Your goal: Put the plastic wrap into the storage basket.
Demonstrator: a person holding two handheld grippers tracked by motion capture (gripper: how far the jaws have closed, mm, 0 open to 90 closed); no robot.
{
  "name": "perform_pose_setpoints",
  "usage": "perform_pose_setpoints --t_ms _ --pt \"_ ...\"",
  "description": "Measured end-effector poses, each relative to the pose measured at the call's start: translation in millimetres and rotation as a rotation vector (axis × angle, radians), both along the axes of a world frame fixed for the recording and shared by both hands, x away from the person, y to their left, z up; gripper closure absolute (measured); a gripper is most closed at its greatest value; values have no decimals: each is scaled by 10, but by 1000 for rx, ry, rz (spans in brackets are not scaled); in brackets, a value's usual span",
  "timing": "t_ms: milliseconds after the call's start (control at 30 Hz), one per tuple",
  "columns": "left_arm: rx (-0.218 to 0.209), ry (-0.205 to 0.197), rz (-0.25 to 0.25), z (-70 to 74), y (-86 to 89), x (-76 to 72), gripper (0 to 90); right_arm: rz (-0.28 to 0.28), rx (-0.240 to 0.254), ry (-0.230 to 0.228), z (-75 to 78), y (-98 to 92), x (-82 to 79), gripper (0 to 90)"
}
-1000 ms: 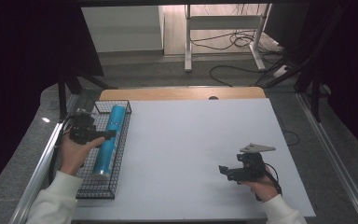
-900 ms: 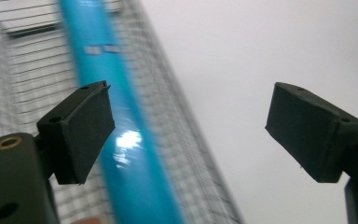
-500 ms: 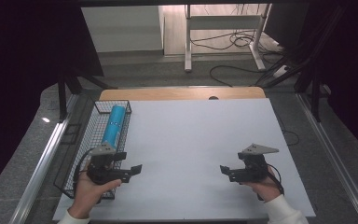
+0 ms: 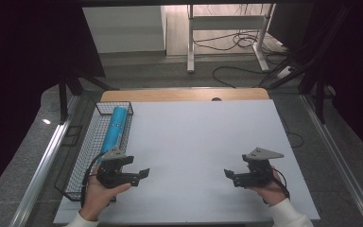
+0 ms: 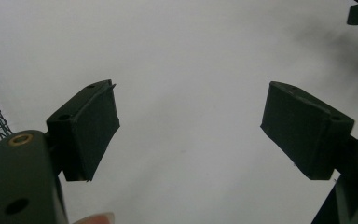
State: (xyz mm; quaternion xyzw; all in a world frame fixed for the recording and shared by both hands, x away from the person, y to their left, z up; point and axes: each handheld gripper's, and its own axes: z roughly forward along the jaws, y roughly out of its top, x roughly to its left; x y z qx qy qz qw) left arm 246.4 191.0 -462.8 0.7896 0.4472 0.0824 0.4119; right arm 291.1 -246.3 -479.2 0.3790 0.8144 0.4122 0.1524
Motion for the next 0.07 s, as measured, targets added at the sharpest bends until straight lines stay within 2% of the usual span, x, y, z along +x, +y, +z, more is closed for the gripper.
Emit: perform_pose_setpoints --t_ms 67 --pt "5 2 2 -11 -1 6 183 0 1 -12 9 -15 -7 83"
